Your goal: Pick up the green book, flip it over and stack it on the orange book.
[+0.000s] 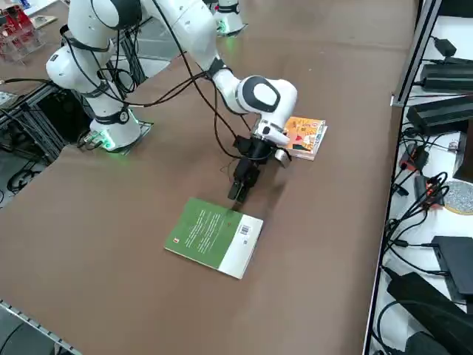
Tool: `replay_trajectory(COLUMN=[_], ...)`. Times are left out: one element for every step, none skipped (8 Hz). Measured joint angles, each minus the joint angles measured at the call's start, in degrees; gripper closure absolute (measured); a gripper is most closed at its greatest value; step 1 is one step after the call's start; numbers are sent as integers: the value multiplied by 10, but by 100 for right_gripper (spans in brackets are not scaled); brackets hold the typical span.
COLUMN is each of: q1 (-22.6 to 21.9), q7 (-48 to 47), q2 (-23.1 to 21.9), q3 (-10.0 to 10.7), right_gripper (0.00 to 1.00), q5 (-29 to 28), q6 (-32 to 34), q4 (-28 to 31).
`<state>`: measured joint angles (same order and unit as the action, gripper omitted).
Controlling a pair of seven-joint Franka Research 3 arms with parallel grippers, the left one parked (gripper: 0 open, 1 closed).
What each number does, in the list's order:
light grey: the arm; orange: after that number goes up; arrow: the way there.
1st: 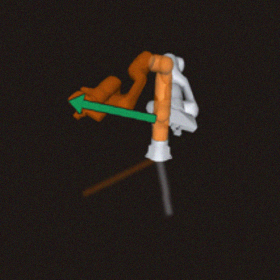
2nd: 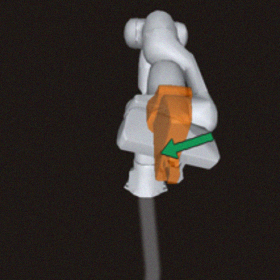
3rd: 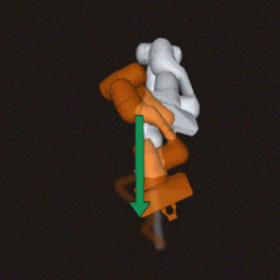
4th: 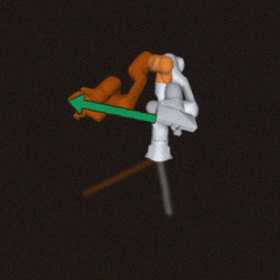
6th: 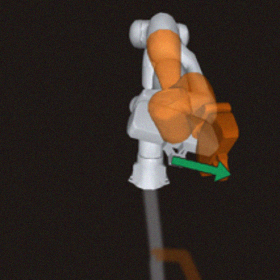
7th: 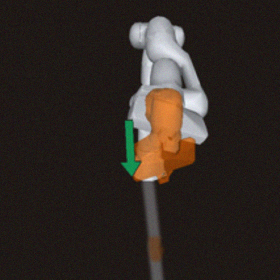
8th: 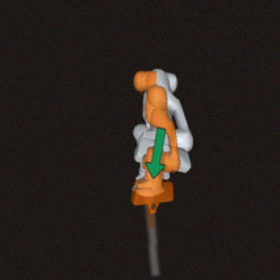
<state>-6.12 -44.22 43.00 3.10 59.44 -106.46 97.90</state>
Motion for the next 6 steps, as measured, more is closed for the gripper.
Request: replay_trajectory(q1=[1, 2, 3, 5, 7, 6], q7=[-2, -3, -3, -5, -14, -29], q2=[3, 3, 3, 4, 8, 15], q3=[2, 5, 8, 10, 10, 10], right_gripper=[7, 9, 11, 14, 16, 18], q5=[1, 1, 1, 1, 3, 14], q6=[2, 3, 3, 3, 3, 3], q4=[1, 3, 5, 9, 11, 13])
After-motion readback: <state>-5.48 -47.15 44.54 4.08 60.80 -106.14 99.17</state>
